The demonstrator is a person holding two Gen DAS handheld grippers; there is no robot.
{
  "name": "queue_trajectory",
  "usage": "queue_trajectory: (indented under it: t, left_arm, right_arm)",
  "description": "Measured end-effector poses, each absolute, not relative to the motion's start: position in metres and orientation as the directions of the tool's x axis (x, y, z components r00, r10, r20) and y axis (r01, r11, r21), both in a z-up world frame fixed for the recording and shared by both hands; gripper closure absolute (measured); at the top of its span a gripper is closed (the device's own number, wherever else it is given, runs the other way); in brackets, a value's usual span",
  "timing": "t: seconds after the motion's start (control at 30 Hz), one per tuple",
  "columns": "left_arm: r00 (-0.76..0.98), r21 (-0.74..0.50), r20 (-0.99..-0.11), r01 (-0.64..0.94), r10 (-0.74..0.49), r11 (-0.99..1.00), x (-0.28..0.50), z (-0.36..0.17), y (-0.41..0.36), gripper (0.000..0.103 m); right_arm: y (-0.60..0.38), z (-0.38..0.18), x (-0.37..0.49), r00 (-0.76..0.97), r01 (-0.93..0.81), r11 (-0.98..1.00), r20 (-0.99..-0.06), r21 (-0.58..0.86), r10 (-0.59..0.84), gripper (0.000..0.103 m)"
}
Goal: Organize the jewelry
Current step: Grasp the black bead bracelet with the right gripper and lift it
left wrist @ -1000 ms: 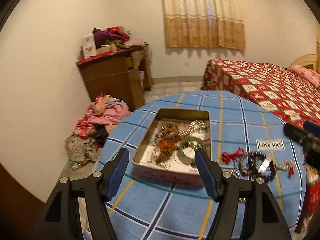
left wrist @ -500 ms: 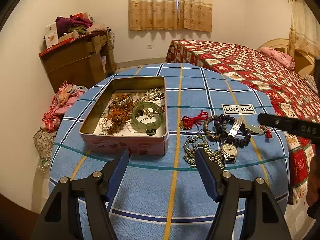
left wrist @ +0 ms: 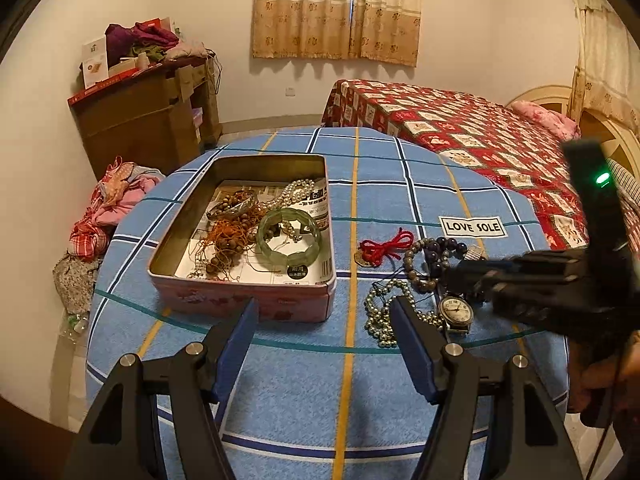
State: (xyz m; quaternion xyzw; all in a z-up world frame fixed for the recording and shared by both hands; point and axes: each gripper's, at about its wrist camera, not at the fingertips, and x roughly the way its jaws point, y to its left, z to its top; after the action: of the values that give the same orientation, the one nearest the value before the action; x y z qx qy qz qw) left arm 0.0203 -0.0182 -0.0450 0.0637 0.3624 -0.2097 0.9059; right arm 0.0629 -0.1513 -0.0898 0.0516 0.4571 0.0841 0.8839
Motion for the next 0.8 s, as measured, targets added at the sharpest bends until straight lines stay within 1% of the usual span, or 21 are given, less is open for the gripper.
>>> queue_trajectory:
  t: [0.1, 0.17, 0.2, 0.27, 0.3, 0.33, 0.37, 0.4, 0.5, 0.67, 0.7, 0.8]
  left_arm:
    - [0.647, -0.039, -0.682, 0.432, -0.340, 0.901, 0.022, -0.044, -0.016, 0.035]
    - [0.648, -0.034, -0.680, 0.437, -0.341, 0.899, 0.023, -0.043, -0.016, 0.035]
    - [0.649, -0.030, -0.680, 0.440, -0.340, 0.898, 0.024, -0.042, -0.017, 0.035]
    - [0.653, -0.021, -0.677, 0.444, -0.339, 0.896, 0.026, -0.040, -0.020, 0.035]
    - [0.655, -0.020, -0.674, 0.446, -0.341, 0.895, 0.027, -0.039, -0.020, 0.035]
    - [0.655, -0.021, -0.672, 0.448, -0.345, 0.894, 0.028, -0.037, -0.021, 0.035]
    - [0.655, -0.027, -0.669, 0.453, -0.353, 0.891, 0.029, -0.036, -0.021, 0.035]
    - [0.653, -0.032, -0.665, 0.458, -0.361, 0.888, 0.029, -0.035, -0.022, 0.035]
    - [0.644, -0.042, -0.664, 0.475, -0.380, 0.879, 0.033, -0.034, -0.029, 0.035]
    - [0.616, -0.049, -0.669, 0.522, -0.416, 0.852, 0.038, -0.034, -0.050, 0.035]
    - [0.613, -0.048, -0.669, 0.529, -0.420, 0.848, 0.038, -0.035, -0.054, 0.035]
    - [0.595, -0.044, -0.675, 0.557, -0.436, 0.829, 0.039, -0.036, -0.068, 0.035]
  right_arm:
    - [-0.149, -0.099, 0.069, 0.544, -0.108, 0.987, -0.824, 0.116, 0.157, 0.079]
    - [-0.153, -0.099, 0.070, 0.542, -0.112, 0.986, -0.824, 0.123, 0.164, 0.083]
    - [-0.156, -0.099, 0.072, 0.534, -0.115, 0.986, -0.829, 0.123, 0.166, 0.086]
    - [-0.161, -0.097, 0.076, 0.513, -0.118, 0.980, -0.835, 0.158, 0.197, 0.087]
    - [-0.168, -0.097, 0.076, 0.500, -0.108, 0.971, -0.832, 0.214, 0.239, 0.087]
    - [-0.183, -0.095, 0.075, 0.491, -0.085, 0.944, -0.811, 0.319, 0.318, 0.087]
    - [-0.190, -0.092, 0.074, 0.495, -0.069, 0.925, -0.792, 0.374, 0.357, 0.087]
    - [-0.204, -0.087, 0.071, 0.511, -0.049, 0.887, -0.752, 0.459, 0.417, 0.087]
    - [-0.231, -0.073, 0.060, 0.548, -0.035, 0.783, -0.643, 0.621, 0.535, 0.087]
    - [-0.264, -0.055, 0.046, 0.606, -0.039, 0.644, -0.495, 0.764, 0.623, 0.087]
    - [-0.270, -0.053, 0.043, 0.614, -0.046, 0.596, -0.448, 0.802, 0.650, 0.087]
    - [-0.276, -0.051, 0.041, 0.625, -0.062, 0.517, -0.371, 0.854, 0.687, 0.087]
